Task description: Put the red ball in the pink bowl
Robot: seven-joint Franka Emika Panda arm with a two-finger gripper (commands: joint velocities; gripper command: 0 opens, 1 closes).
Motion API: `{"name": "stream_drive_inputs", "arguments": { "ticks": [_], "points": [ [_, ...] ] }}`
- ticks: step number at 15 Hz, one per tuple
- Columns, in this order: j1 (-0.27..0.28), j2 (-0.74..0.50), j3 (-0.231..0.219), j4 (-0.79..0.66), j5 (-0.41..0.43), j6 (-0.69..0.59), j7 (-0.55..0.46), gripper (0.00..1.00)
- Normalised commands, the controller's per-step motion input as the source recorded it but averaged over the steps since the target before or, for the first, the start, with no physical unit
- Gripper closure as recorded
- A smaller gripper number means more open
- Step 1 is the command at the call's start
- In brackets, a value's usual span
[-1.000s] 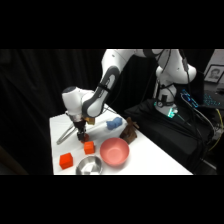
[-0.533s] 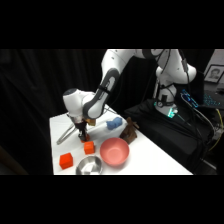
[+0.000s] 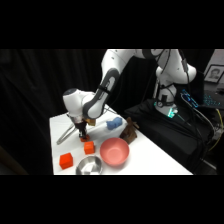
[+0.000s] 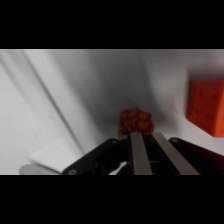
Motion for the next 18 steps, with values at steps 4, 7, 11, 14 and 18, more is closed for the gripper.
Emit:
{"name": "stream_drive_inputs", "arguments": {
  "ticks": [4, 7, 11, 14, 18],
  "points": [
    [0.08, -0.33, -0.065, -0.2, 0.017, -0.1, 0.01, 0.98],
    [0.096, -0.43, -0.074, -0.26, -0.021, -0.16, 0.02, 0.98],
    [0.095, -0.43, -0.066, -0.28, -0.057, -0.2, 0.02, 0.98],
    [0.1, -0.48, -0.043, -0.32, -0.092, -0.19, 0.01, 0.98],
    [0.102, -0.53, -0.011, -0.39, -0.122, -0.14, 0.0, 0.98]
  ]
}}
